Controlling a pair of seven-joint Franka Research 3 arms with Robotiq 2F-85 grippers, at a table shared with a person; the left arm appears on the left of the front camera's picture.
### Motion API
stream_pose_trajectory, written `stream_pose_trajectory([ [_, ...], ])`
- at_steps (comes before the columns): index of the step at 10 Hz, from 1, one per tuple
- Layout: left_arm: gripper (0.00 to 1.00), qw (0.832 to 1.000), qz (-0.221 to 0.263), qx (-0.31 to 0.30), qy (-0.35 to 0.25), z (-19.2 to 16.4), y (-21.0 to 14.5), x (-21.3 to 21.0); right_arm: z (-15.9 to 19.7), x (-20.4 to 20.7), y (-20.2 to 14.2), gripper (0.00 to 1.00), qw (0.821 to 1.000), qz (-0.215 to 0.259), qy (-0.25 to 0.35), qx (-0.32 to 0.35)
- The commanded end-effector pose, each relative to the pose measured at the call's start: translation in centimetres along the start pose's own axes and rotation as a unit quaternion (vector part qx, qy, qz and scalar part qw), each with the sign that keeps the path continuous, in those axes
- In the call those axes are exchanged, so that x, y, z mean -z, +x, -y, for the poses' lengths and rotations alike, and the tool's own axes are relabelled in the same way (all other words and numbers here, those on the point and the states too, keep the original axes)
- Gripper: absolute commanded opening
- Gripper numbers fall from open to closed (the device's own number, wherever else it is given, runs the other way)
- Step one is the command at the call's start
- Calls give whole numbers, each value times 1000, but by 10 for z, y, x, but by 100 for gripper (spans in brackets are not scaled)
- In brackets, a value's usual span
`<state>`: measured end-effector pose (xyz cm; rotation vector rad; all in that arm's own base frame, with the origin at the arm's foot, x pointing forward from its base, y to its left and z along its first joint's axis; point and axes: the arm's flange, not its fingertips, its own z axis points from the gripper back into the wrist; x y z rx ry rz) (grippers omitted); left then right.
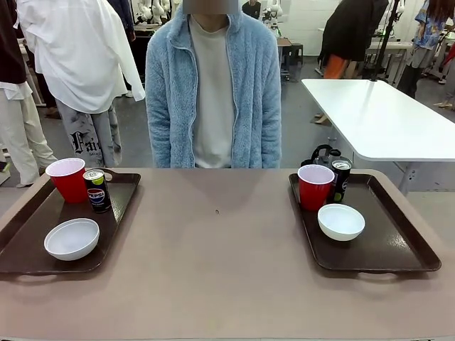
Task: Prepare tableware on both trays.
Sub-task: Pick up a Picnic Bowl from the table and place it on a Handle tray.
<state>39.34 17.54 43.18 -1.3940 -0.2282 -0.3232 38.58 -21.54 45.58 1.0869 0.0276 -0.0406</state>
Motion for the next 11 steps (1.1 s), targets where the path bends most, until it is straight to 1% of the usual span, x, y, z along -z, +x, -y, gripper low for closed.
stream_pose_trajectory([
  [1, 92, 997, 27, -63, 32, -1, 23, -7, -2, 0, -1, 100, 1000, 2, -1, 4],
  [2, 92, 991, 42, -101, 73, -6, 23, -10, -2, 0, -1, 100, 1000, 2, -1, 4],
  [4, 92, 980, 60, -153, 110, -14, 26, -10, -2, 0, -1, 100, 1000, 2, -1, 4],
  [5, 92, 976, 61, -172, 122, -17, 30, -10, -2, 0, -1, 100, 1000, 2, -1, 4],
  [7, 92, 975, 47, -181, 122, -21, 33, -6, -2, 0, -1, 100, 1000, 2, -1, 4],
  [8, 92, 976, 5, -171, 136, -22, 31, -1, -2, 0, -1, 100, 1000, 2, -1, 4],
  [9, 92, 976, 56, -171, 123, -26, 37, -10, -2, 0, -1, 100, 1000, 2, -1, 4],
  [11, 92, 976, 56, -171, 123, -26, 37, -10, -2, 0, -1, 100, 1000, 2, -1, 4],
])
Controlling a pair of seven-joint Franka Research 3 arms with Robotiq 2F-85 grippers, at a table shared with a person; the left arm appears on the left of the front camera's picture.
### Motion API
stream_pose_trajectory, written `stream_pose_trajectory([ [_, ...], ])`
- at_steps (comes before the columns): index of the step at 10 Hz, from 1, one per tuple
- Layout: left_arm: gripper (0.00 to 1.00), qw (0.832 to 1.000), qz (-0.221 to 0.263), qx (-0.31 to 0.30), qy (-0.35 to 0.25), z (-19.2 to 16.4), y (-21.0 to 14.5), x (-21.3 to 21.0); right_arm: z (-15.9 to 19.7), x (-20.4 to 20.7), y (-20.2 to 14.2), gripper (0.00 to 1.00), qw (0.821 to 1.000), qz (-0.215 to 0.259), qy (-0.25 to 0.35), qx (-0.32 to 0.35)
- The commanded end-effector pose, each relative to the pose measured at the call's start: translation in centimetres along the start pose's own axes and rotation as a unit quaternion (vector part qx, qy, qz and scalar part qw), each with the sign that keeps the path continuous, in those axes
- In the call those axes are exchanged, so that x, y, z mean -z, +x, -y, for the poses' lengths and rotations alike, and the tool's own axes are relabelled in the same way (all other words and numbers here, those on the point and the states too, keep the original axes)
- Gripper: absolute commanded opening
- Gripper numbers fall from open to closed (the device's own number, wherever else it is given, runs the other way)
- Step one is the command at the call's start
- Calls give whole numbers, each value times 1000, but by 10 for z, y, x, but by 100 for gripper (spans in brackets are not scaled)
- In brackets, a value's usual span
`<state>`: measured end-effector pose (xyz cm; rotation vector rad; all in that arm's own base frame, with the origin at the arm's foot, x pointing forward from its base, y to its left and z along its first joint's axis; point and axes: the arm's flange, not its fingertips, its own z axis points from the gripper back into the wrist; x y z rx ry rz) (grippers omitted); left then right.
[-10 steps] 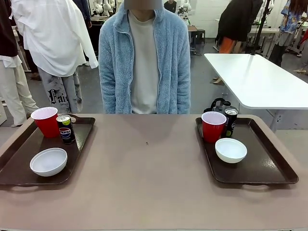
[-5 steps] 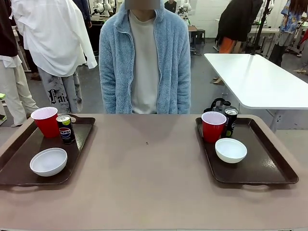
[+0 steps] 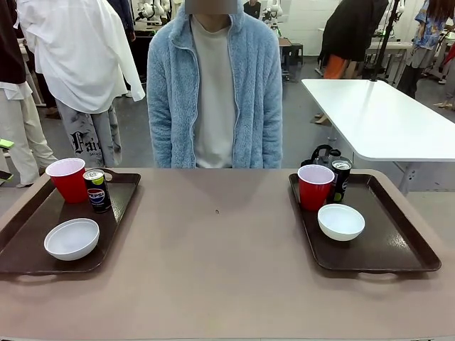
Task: Prepare tableware on both trays.
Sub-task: Pick up a Picnic Bowl from the table and place it on a Handle tray.
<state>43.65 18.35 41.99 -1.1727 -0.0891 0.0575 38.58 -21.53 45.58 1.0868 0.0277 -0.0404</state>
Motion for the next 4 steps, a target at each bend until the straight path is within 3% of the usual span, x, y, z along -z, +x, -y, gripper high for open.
stream_pose_trajectory([
  [1, 92, 1000, 12, 2, -5, 1, 1, -3, -2, 0, -1, 100, 1000, 2, -1, 5],
  [4, 92, 1000, 12, 2, -5, 1, 1, -3, -2, 0, -1, 100, 1000, 2, -1, 5],
])
